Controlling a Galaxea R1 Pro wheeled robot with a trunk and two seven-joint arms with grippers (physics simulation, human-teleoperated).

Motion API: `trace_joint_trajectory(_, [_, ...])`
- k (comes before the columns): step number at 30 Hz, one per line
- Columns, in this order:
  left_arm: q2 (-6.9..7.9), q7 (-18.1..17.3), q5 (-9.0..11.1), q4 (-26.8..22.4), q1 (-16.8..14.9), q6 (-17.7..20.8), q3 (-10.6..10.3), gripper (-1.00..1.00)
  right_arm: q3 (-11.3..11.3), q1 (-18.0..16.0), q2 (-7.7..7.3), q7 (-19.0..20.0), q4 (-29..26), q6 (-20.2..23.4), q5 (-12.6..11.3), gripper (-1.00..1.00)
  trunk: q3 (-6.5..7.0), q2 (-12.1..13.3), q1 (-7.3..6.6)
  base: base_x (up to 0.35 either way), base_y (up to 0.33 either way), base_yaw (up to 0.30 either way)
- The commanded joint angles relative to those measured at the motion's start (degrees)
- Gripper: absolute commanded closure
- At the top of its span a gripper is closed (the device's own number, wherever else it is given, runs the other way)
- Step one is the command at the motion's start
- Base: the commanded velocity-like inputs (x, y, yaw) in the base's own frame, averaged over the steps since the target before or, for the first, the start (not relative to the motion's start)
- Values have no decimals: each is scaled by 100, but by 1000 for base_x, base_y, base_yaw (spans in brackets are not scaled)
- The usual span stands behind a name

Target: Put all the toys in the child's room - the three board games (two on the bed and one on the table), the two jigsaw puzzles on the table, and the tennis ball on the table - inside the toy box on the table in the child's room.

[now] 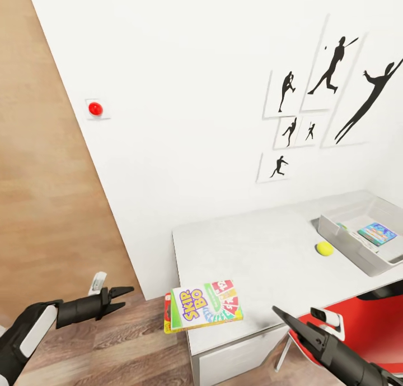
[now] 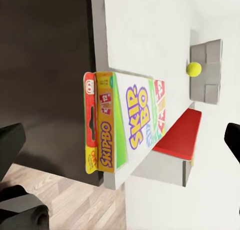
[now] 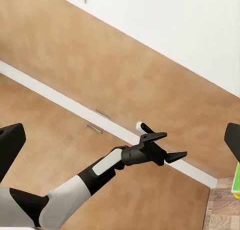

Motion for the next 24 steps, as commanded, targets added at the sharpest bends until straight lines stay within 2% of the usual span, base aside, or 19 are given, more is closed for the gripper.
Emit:
trace_joint_trajectory(1, [-7, -14, -7, 11, -4, 17, 6, -100, -11, 0, -10, -5, -2, 44, -37, -100, -9, -10, 3, 0, 0, 0])
trace_joint_trajectory(7, [-24, -12, -27, 46, 2, -13, 6, -100, -195, -6, -10, 55, 89, 133, -36, -100, -9, -10, 3, 0, 0, 0])
trace_joint_trajectory(13, [-26, -30, -23, 52, 4, -17, 6, -100, -249, -13, 16, 72, 363, 105, -44, -100, -9, -10, 3, 0, 0, 0])
trace_joint_trajectory(18, [-8, -72, 0, 53, 5, -9, 6, -100, -218, -33, 38, 65, 53, 342, -92, -100, -99, -211, 113, 0, 0, 0])
trace_joint_trajectory(24, [-18, -78, 0, 53, 5, -4, 6, -100, -249, -36, 36, 116, -16, 485, -128, -100, -207, -451, 245, 0, 0, 0])
